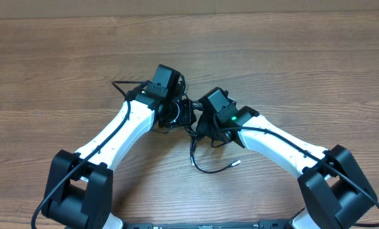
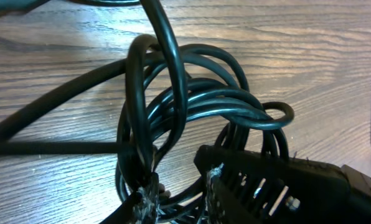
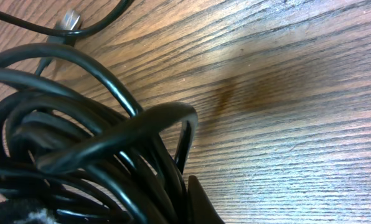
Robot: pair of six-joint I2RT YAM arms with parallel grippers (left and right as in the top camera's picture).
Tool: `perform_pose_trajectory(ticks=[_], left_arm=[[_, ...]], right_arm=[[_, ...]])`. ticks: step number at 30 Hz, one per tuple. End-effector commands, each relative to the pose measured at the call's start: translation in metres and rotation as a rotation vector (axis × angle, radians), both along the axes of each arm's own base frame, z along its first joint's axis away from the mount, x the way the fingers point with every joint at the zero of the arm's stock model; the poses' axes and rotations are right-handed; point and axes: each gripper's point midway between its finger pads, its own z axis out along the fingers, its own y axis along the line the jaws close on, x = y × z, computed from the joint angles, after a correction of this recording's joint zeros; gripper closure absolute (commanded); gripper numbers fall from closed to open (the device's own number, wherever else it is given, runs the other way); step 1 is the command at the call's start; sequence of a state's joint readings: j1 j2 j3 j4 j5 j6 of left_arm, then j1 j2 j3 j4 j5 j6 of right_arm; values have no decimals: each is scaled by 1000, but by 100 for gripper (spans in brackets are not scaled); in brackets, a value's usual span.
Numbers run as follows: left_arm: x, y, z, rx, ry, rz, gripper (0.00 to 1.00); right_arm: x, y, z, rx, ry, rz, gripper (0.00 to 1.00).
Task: Untangle cables
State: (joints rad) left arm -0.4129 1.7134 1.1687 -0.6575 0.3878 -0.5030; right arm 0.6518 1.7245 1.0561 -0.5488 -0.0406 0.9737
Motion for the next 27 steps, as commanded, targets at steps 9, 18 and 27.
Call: perform_pose_trajectory(ticks=[9,18,27], left_arm=[[-2,16,-11,156,18,77,67],[4,7,-10,151,-21,87,87],[5,-2,-27,142,1,88,79]], right_arm=[[0,-2,0,-13,-13,1,96],[0,-2,0,-13,-12,2,96],[0,-2,0,-13,-12,2,96]])
